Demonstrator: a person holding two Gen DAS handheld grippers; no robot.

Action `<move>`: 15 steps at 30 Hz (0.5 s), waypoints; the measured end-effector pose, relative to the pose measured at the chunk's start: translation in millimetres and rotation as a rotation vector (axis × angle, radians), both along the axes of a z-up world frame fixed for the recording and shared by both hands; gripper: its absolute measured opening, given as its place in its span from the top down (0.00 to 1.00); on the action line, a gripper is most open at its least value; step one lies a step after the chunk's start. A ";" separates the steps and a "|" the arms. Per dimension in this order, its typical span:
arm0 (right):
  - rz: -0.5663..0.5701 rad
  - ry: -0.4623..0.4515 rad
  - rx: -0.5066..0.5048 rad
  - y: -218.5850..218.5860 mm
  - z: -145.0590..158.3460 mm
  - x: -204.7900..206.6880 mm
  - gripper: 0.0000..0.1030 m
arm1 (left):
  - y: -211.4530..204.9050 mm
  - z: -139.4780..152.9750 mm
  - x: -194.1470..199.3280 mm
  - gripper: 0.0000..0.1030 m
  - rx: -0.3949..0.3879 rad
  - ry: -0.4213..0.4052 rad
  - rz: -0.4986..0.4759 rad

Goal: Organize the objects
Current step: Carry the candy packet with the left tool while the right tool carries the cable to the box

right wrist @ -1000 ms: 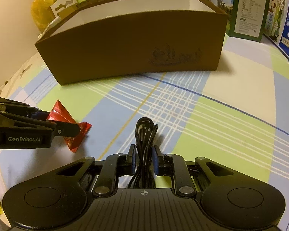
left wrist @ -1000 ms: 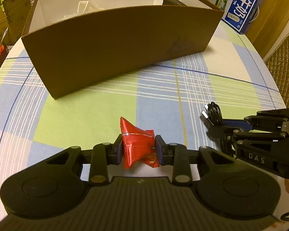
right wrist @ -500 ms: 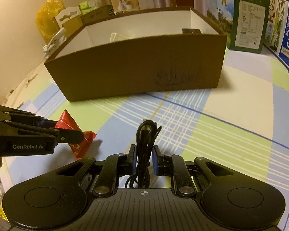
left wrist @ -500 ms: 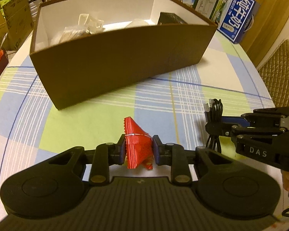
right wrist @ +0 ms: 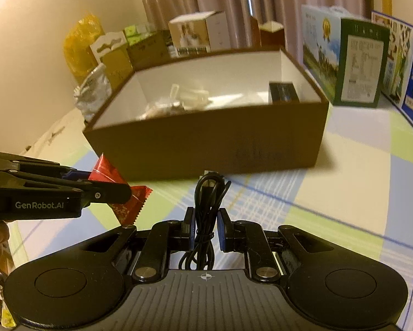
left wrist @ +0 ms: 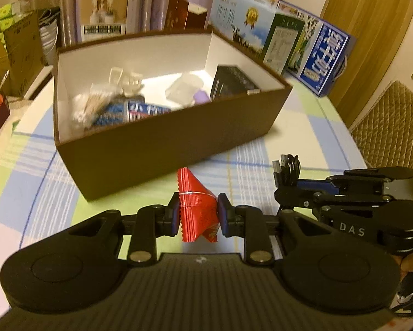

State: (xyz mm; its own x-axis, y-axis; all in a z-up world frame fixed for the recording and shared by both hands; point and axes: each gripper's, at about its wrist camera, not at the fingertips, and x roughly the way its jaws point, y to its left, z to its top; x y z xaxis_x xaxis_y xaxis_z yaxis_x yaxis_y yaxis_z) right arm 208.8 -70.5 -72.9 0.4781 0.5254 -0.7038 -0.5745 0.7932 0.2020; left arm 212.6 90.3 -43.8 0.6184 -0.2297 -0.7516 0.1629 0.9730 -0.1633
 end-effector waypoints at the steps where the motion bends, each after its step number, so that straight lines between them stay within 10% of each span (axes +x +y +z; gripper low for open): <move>1: 0.002 -0.005 0.007 0.1 3.7 1.3 0.87 | 1.1 5.0 1.7 0.78 -0.007 -0.012 0.001; 15: 0.023 -0.087 0.129 20.4 59.6 51.3 0.87 | 16.4 54.7 46.0 0.78 0.001 -0.150 0.009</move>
